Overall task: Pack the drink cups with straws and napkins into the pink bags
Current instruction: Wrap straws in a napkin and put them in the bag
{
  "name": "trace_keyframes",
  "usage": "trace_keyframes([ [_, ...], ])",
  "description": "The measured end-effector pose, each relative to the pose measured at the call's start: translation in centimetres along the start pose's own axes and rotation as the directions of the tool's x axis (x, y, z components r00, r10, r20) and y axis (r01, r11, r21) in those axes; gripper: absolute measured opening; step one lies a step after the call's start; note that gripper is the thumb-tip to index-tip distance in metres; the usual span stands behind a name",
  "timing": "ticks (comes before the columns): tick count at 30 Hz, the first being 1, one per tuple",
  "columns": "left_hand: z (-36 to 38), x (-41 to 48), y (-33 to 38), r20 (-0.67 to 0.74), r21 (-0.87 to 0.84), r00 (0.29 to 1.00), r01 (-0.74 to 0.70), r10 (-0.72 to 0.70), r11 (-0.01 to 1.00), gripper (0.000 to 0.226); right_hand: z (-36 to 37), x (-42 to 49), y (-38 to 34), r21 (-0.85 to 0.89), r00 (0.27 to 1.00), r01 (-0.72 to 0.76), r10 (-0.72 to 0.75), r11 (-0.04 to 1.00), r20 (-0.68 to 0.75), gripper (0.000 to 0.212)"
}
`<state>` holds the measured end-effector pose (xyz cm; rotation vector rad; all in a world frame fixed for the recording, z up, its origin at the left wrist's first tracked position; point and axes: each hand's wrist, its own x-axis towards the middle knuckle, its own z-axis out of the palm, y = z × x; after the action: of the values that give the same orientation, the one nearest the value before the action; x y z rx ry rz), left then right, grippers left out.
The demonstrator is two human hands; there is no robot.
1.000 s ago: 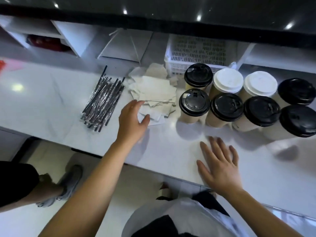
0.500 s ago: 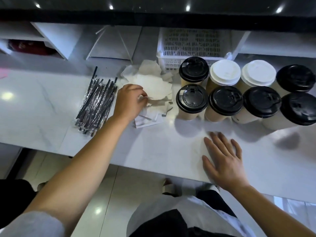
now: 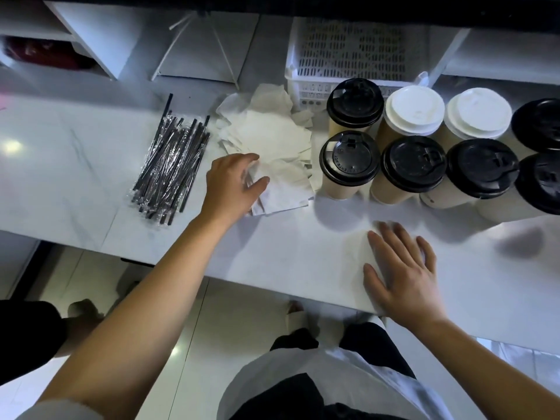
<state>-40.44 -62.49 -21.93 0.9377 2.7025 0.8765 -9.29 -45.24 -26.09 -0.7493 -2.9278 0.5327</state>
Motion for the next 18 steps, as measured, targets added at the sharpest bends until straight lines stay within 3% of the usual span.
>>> trace_keyframes([
  [3,1.0,0.6,0.6,0.002,0.072,0.999,0.042,-0.042,0.997,0.042,-0.2,-0.1,-0.1,0.013,1.0,-0.006,0.006,1.0,-0.005,0.059],
  [6,1.6,0.6,0.8,-0.1,0.071,0.99,0.101,-0.094,0.992,0.031,-0.2,0.0,-0.1,0.045,1.0,-0.011,0.012,0.999,-0.025,0.059],
  [15,-1.2,-2.0,1.8,-0.103,-0.351,0.976,0.146,-0.192,0.925,0.006,0.0,-0.1,0.1,0.058,0.998,-0.001,0.005,0.998,-0.063,0.06],
  [18,-2.6,-3.4,2.4,-0.102,-0.469,0.98,0.105,-0.172,0.877,0.019,-0.1,-0.1,0.0,0.05,0.999,-0.01,0.013,0.999,-0.047,0.061],
])
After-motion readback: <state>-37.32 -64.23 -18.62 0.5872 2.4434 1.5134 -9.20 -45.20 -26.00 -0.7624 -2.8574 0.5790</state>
